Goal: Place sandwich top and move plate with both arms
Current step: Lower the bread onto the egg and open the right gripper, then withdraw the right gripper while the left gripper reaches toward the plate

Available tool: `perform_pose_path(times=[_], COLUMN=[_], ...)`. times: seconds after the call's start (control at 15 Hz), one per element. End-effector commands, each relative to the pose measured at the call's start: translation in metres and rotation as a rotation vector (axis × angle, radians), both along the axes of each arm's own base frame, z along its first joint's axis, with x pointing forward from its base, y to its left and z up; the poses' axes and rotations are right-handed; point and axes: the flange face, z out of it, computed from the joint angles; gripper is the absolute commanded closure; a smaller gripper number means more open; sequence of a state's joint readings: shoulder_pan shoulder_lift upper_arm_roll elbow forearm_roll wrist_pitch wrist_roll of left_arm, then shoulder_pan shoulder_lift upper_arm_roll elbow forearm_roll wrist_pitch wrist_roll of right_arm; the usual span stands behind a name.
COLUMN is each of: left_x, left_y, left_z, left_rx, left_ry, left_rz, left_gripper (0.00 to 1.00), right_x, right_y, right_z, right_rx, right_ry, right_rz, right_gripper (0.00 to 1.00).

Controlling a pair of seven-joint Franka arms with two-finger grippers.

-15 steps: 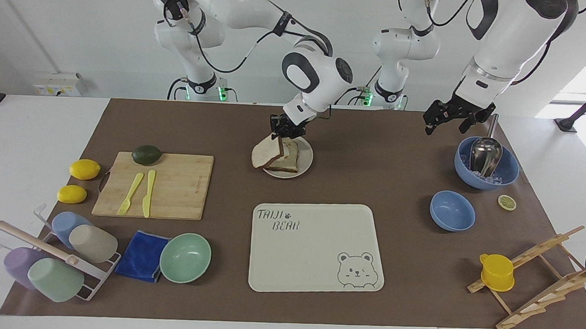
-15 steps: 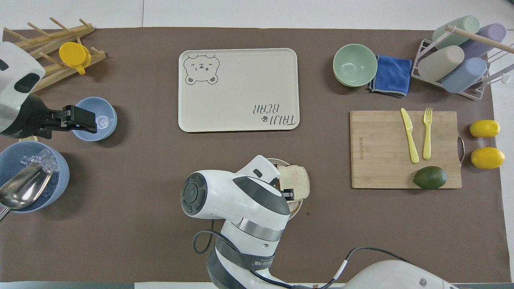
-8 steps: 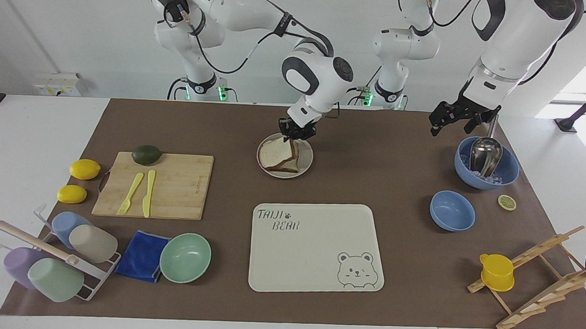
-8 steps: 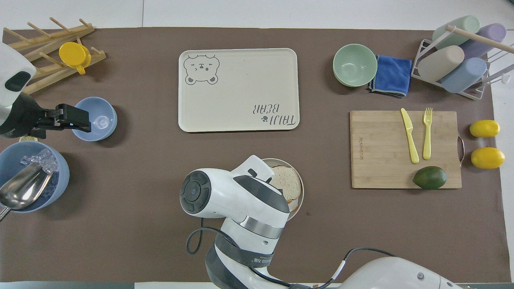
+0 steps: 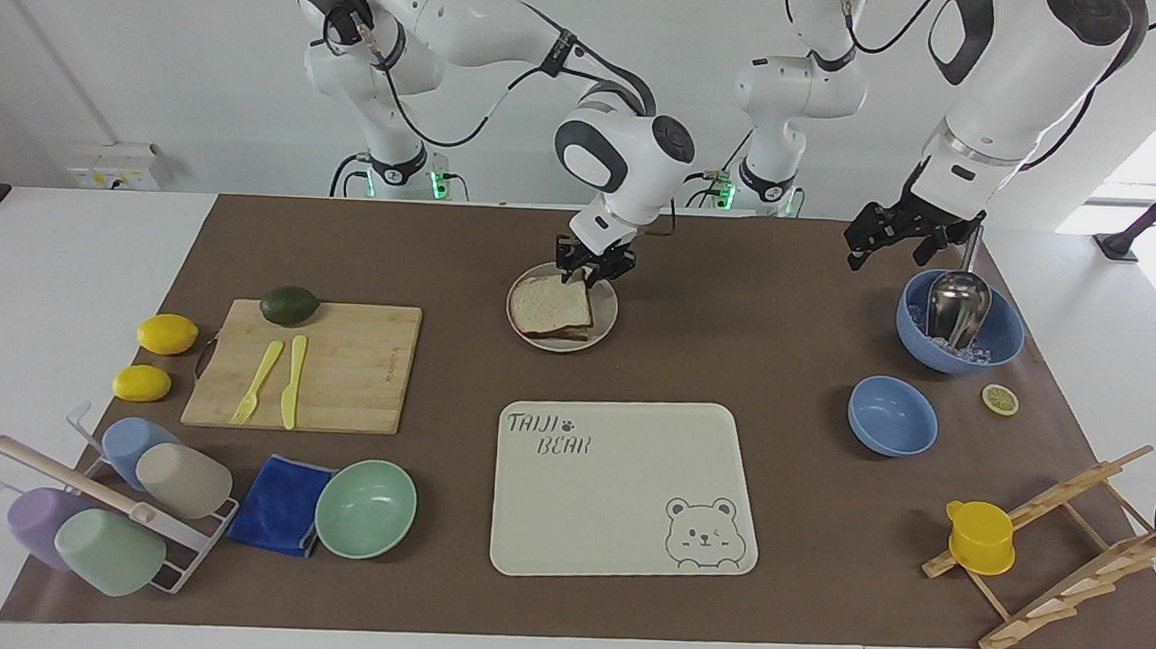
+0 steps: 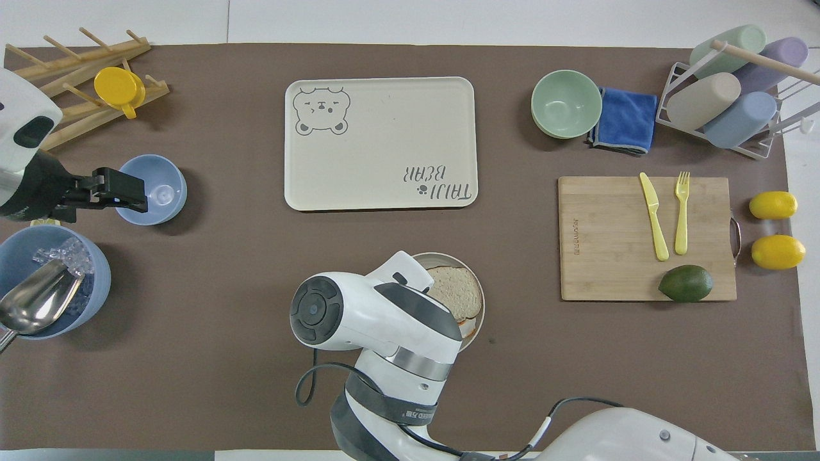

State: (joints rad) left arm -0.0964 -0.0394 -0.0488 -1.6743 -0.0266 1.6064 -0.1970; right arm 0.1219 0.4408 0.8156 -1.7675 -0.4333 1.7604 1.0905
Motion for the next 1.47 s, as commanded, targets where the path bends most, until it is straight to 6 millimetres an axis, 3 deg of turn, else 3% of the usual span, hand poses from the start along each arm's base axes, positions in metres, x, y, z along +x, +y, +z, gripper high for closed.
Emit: perform_pose_path(times=[0.0,0.13,0.2,0.4,0.67,0.93,1.13,1.27,1.4], left_x=[-0.009,-0.009,-0.007,-0.007,-0.015,-0.022,-0.027,-0.03,-0.032], left_y=[0.002,0.0,-0.003,-0.006,-0.014,-0.065,-0.089,-0.111,-0.135], left_z=[-0.001,-0.001,0.0,-0.001,-0.013,-0.028,-0.065,-0.084,-0.104], left_rx=[-0.016,-0.016,-0.019,-0.019,-0.02,-0.027,-0.084,-0.119,-0.119], left_ry=[-0.025,-0.029,-0.043,-0.048,-0.046,-0.062,-0.053,-0.059,-0.055], left_rz=[0.004,0.018,0.03,0.028,0.02,0.034,0.033,0.024,-0.008], left_gripper=[0.0,0.0,0.0,0.0,0.0,0.0,0.0,0.0,0.0], right_x=[0.033,0.058,0.072,0.104,0.132,0.143,0.143,0.14,0.141], right_y=[-0.039,-0.071,-0.097,-0.182,-0.306,-0.4,-0.426,-0.443,-0.444], right_z=[0.043,0.083,0.102,0.148,0.186,0.243,0.258,0.268,0.279], right_rx=[0.101,0.18,0.211,0.266,0.274,0.294,0.31,0.307,0.346], right_ry=[0.009,0.028,0.021,0.009,-0.016,-0.034,0.023,0.062,0.084], right_rz=[-0.061,-0.071,-0.109,-0.182,-0.232,-0.215,-0.051,-0.067,-0.043], right_gripper=[0.0,0.0,0.0,0.0,0.0,0.0,0.0,0.0,0.0])
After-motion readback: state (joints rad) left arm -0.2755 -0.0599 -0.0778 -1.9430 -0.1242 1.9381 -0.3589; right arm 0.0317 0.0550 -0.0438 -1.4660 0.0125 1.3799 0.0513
